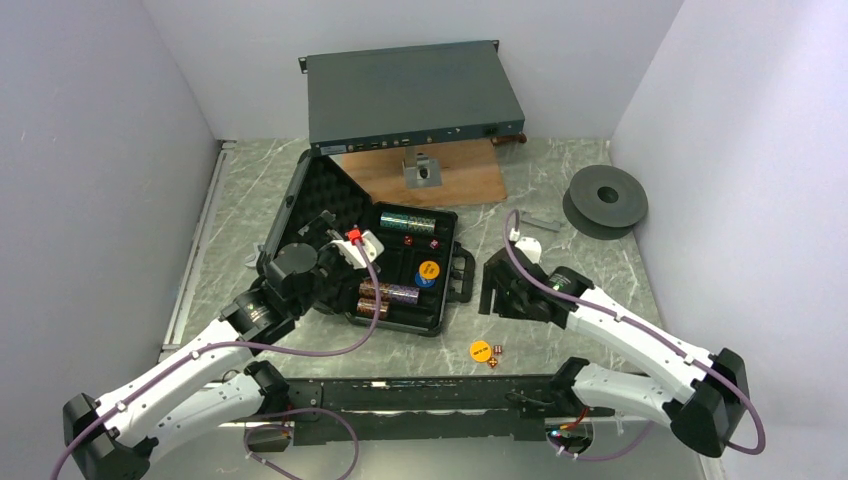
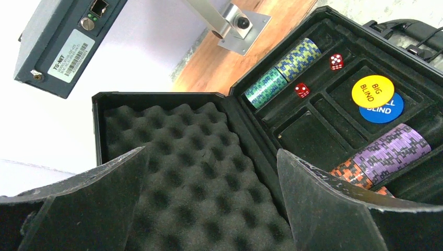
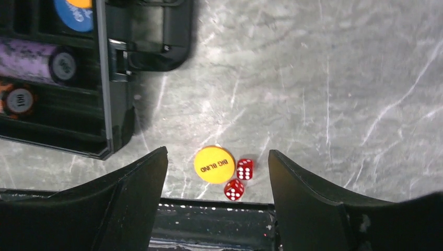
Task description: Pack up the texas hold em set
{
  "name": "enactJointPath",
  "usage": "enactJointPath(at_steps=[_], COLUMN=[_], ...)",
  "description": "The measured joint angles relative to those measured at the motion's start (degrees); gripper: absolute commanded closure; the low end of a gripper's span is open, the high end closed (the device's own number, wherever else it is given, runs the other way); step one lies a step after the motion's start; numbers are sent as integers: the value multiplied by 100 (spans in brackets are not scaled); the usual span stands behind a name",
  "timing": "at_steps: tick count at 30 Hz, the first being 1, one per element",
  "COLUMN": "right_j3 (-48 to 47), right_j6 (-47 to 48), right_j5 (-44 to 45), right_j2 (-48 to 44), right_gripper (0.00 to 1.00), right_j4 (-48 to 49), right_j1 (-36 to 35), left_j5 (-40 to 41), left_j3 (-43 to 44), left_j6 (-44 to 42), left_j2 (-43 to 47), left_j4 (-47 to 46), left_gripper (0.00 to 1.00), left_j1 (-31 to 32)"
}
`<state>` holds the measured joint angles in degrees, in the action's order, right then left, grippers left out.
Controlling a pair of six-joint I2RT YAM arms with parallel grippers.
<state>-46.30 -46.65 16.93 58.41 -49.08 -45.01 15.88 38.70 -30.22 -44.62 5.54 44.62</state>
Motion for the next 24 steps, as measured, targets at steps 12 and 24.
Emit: enactJointPath(at_steps=[12, 24], right_j3=[990, 1325], right_j6=[-684, -789], right_j5=[-433, -691], right_j2=[-444, -160], right_gripper=[35, 43], right_j4=[-162, 74], right_j1=[-2, -9], left_j5=[-17, -22], left_j3=[0, 0], left_j6=[-2, -13], left_j2=[-11, -11], left_j4=[118, 129], left_gripper=[1, 1], left_j1=[50, 96])
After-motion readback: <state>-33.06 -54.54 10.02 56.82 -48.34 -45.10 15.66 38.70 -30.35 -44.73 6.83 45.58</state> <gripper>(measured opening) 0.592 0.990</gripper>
